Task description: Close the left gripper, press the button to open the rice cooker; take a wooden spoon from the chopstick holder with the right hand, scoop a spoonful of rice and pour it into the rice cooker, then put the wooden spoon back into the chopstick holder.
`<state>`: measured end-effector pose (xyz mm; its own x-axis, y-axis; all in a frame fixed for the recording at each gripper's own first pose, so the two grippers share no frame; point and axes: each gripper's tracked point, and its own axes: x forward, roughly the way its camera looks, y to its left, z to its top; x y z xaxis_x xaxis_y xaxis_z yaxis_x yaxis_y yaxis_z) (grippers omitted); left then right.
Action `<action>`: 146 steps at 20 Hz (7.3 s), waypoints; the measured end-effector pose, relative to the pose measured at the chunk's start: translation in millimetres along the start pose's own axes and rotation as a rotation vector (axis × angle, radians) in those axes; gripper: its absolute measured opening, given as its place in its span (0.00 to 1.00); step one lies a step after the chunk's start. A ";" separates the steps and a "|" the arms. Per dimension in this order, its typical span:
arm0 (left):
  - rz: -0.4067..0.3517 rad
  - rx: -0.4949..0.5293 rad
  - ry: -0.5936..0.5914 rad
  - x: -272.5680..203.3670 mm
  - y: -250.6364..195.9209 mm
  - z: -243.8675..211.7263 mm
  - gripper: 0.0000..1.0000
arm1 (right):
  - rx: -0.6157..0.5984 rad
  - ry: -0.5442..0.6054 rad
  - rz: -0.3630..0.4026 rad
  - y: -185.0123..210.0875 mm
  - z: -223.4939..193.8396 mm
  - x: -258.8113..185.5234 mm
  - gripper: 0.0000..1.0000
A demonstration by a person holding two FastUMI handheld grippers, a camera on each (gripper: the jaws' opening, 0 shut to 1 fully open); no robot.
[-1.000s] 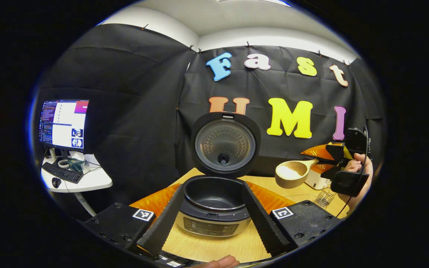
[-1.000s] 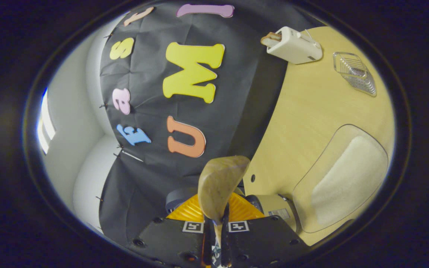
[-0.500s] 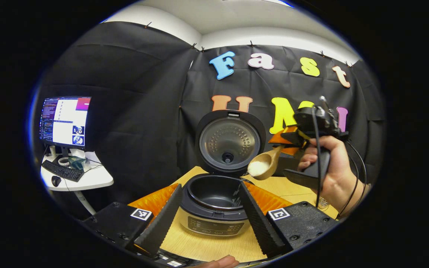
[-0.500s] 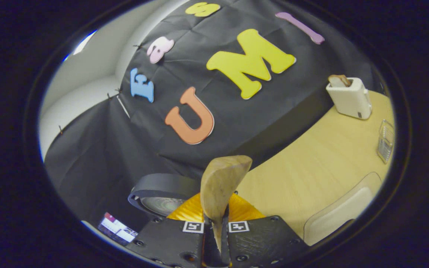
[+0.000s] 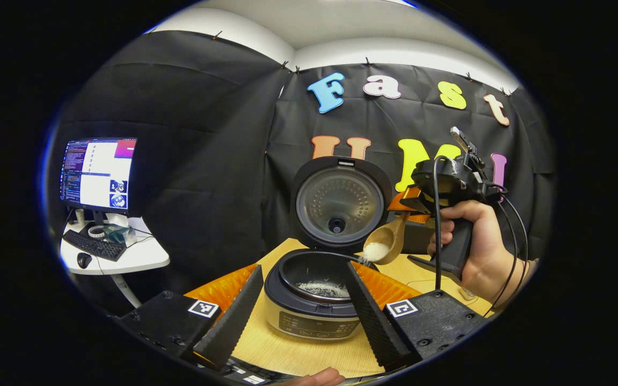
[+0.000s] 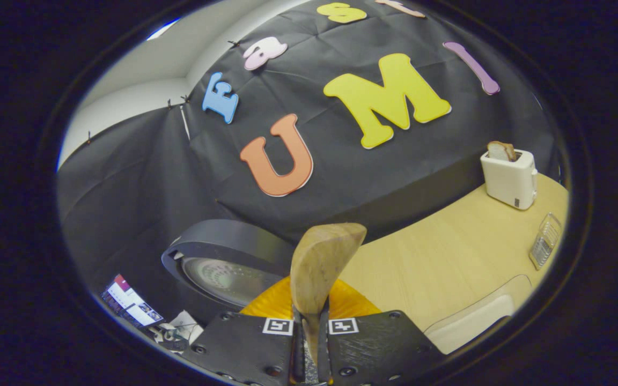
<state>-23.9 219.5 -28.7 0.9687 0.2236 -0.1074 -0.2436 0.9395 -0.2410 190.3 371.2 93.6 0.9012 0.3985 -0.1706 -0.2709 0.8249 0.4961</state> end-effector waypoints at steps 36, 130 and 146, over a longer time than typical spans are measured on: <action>0.013 0.022 -0.016 -4.4 -13.4 4.2 0.98 | -0.960 -0.304 -0.036 11.5 35.4 -42.3 0.09; -0.089 0.212 -0.296 257.8 -104.4 194.3 0.95 | -0.426 -0.351 -0.396 -372.8 60.3 -242.1 0.95; -0.086 0.176 -0.251 215.4 -89.0 163.7 0.97 | -0.377 -0.352 -0.317 -351.4 58.8 -257.2 0.95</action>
<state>214.1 226.6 127.5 0.9721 0.1780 0.1526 -0.1696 0.9833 -0.0663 73.6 -44.7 13.2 0.9979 0.0068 0.0637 -0.0144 0.9927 0.1201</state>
